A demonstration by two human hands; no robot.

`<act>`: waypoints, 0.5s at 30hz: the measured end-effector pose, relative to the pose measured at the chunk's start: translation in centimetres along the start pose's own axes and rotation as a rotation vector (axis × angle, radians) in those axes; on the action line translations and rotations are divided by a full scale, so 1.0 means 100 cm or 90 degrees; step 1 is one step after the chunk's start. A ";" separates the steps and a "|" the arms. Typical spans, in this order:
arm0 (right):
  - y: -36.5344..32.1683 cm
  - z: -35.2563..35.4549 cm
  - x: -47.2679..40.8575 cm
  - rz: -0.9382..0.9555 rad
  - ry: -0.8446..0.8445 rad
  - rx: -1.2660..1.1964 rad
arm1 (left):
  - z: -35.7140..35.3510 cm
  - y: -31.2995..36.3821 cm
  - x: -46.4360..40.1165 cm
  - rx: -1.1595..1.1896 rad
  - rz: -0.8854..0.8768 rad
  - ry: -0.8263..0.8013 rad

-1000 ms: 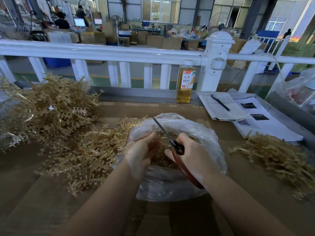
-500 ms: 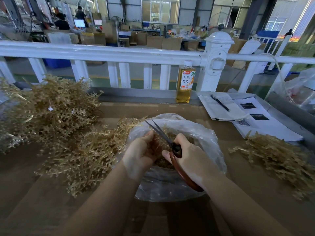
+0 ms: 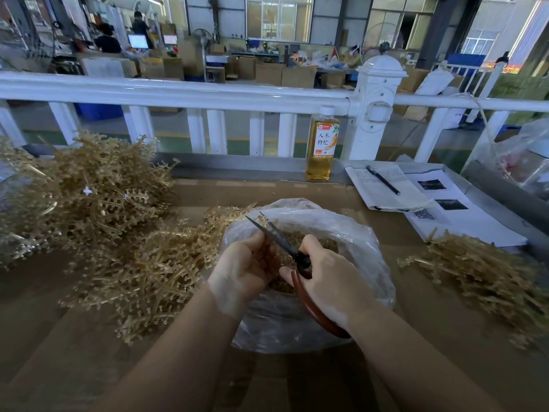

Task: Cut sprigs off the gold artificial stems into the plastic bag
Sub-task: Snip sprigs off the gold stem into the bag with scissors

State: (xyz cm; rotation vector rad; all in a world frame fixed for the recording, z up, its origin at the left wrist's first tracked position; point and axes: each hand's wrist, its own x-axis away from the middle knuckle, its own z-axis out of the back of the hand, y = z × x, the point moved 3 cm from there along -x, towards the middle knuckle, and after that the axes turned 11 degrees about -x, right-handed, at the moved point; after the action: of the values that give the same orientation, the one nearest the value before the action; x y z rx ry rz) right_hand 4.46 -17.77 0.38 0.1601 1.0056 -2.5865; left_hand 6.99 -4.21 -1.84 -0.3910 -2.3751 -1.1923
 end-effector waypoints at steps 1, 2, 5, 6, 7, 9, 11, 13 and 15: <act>0.000 0.000 0.000 0.000 -0.001 -0.013 | 0.000 0.000 0.000 0.016 0.004 -0.016; -0.001 0.001 0.000 0.001 -0.001 -0.025 | 0.000 0.000 0.001 0.031 0.010 -0.034; -0.002 0.002 -0.003 0.003 0.004 -0.048 | -0.001 0.000 0.002 0.055 0.026 -0.077; -0.002 0.002 -0.003 0.002 0.005 -0.053 | -0.002 0.000 0.002 0.062 0.029 -0.081; -0.002 0.002 -0.004 0.002 0.006 -0.055 | -0.003 0.000 0.001 0.068 0.030 -0.083; -0.001 0.002 -0.004 0.001 0.005 -0.054 | -0.003 -0.001 0.000 0.075 0.032 -0.082; 0.000 0.001 -0.003 -0.001 0.005 -0.056 | -0.003 -0.002 0.000 0.083 0.039 -0.082; 0.001 0.001 -0.004 -0.002 0.005 -0.053 | -0.003 -0.003 0.000 0.096 0.051 -0.087; 0.001 0.000 -0.004 0.002 0.006 -0.040 | -0.004 -0.005 -0.001 0.113 0.060 -0.098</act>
State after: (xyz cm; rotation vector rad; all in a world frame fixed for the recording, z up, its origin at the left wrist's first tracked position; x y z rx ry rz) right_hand 4.88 -17.70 0.45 0.1570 1.0873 -2.5508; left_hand 6.93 -4.82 -2.01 -0.5468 -2.5377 -0.9312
